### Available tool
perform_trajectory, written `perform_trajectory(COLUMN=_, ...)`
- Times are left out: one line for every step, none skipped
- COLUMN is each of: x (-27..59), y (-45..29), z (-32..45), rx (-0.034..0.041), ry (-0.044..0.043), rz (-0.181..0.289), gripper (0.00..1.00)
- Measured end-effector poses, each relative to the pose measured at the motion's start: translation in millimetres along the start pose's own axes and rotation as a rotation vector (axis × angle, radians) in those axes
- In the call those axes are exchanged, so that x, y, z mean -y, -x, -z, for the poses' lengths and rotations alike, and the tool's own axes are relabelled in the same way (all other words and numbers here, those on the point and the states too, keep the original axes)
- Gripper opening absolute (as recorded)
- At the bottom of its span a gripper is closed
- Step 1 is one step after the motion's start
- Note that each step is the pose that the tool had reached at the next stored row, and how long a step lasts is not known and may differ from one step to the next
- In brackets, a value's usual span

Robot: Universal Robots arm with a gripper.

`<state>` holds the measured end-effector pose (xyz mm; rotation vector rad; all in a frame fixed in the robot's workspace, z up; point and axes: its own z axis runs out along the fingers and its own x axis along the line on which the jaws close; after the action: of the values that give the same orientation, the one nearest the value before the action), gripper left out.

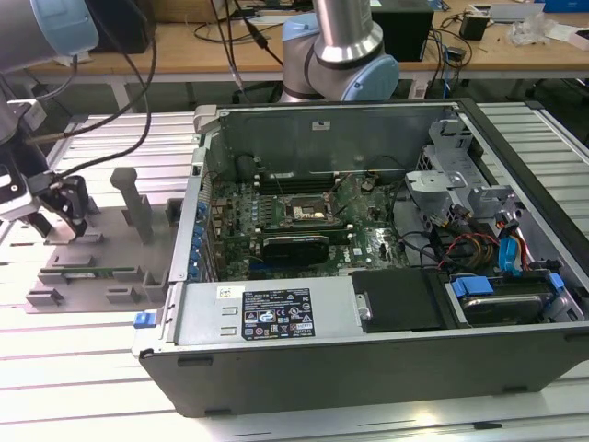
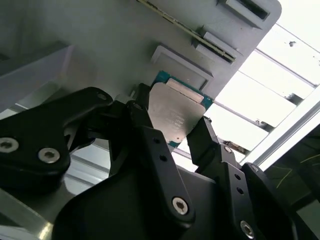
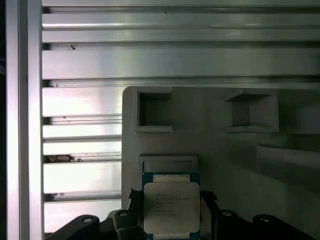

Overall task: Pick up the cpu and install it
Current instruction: 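Pick up the cpu and move it towards the insertion slot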

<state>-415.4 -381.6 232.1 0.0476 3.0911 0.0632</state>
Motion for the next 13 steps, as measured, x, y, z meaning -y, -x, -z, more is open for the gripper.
perform_trajectory(x=-0.1, y=0.1, z=2.3, rx=0.0, ry=-0.0001, rz=0.0, gripper=0.55)
perform_trajectory(x=-0.3, y=0.3, z=6.7, rx=0.0, ry=-0.0005, rz=0.0, gripper=0.55)
perform_trajectory(x=-0.4, y=0.5, z=9.9, rx=0.0, ry=-0.0006, rz=0.0, gripper=0.55)
perform_trajectory(x=-0.5, y=0.6, z=12.1, rx=0.0001, ry=-0.0006, rz=0.0, gripper=0.55)
perform_trajectory(x=-0.7, y=0.7, z=15.7, rx=0.0, ry=-0.0006, rz=0.0, gripper=0.55)
perform_trajectory(x=-0.8, y=0.9, z=18.6, rx=0.0001, ry=-0.0006, rz=0.0, gripper=0.55)
perform_trajectory(x=-0.9, y=1.0, z=20.6, rx=0.0, ry=-0.0006, rz=0.0, gripper=0.55)
perform_trajectory(x=-1.2, y=1.3, z=27.8, rx=0.0, ry=-0.0006, rz=0.0, gripper=0.55)
perform_trajectory(x=-1.4, y=1.6, z=32.4, rx=0.0, ry=-0.0006, rz=0.0, gripper=0.55)
perform_trajectory(x=-1.8, y=2.0, z=40.8, rx=0.0, ry=-0.0007, rz=0.0, gripper=0.55)
perform_trajectory(x=-2.5, y=2.7, z=56.7, rx=0.0, ry=-0.0006, rz=0.0, gripper=0.55)
perform_trajectory(x=-2.9, y=3.3, z=67.2, rx=0.0, ry=-0.0007, rz=0.0, gripper=0.55)
perform_trajectory(x=-3.4, y=3.7, z=77.7, rx=0.0, ry=-0.0006, rz=0.0, gripper=0.55)
